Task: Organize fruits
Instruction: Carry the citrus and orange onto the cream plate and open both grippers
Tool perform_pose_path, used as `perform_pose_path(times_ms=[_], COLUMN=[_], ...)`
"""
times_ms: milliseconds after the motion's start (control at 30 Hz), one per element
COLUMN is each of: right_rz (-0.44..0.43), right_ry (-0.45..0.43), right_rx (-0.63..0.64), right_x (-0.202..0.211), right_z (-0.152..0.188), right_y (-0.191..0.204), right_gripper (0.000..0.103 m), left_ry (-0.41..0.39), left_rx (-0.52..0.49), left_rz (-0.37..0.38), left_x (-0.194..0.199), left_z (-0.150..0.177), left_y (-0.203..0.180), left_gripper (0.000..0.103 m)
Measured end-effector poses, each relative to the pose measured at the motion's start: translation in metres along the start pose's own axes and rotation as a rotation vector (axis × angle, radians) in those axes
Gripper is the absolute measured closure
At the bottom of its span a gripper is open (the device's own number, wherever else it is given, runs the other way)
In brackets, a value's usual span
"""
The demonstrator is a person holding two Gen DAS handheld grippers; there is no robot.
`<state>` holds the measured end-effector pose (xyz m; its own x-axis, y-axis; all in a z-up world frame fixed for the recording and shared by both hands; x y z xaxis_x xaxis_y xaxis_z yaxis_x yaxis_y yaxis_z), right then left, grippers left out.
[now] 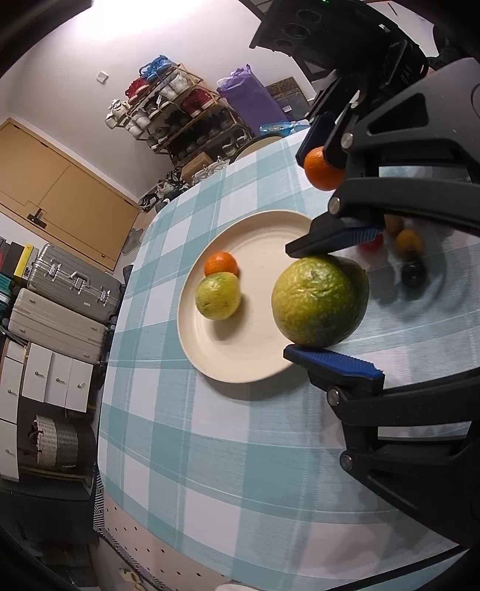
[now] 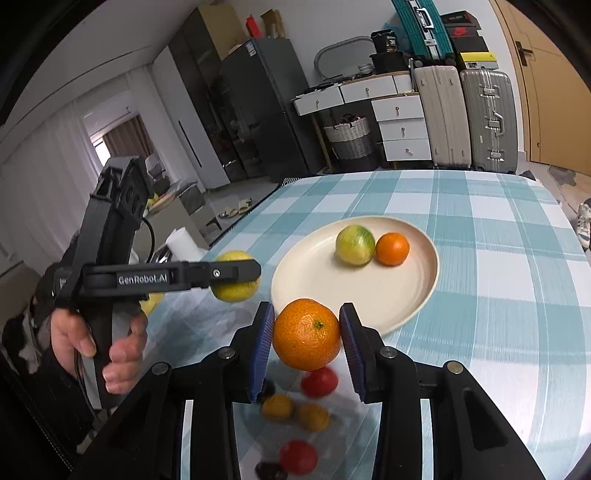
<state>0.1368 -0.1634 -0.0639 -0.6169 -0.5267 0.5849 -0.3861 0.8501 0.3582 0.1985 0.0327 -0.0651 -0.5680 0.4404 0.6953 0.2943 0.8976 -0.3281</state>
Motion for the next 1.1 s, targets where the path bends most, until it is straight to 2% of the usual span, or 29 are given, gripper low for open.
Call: perform_pose_path(times_ms=[300,633,1100], right_rz=[-0.012,0.011,0.035], right_ry=[-0.001,0.007,0.022], right_rx=[-0.070,-0.126,-0.138], right_x=[-0.035,-0.068,-0.094], right_z=[-0.034,-0.056,-0.056], right_y=[-0.027,-0.051,-0.064], right_gripper=[0.066,0.066,0.066], left_ry=[0.027,0.076,0.105], left_rx=[-0.008,-0.014,-0.014], left_rz=[-0.033,-0.028,-0.001], left_x=[-0.041,-0.080,-0.111], left_z=[-0.040,-0.063,-0.074], left_y=[0.017,0.035,0.045], left_gripper=[0.057,0.057,0.057])
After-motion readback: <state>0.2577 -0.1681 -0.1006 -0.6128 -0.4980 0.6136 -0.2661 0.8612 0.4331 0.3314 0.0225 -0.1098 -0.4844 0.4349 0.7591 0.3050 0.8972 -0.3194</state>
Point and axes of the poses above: each gripper's, at about its wrist camera, not at the fingertips, and x roughly against the way its jaws point, y to its left, z to its underside, the point moved 2 cm from there along -x, roughly the way its jaws point, and after that the axes turned 7 degrees about -x, right-handed, at the moved point
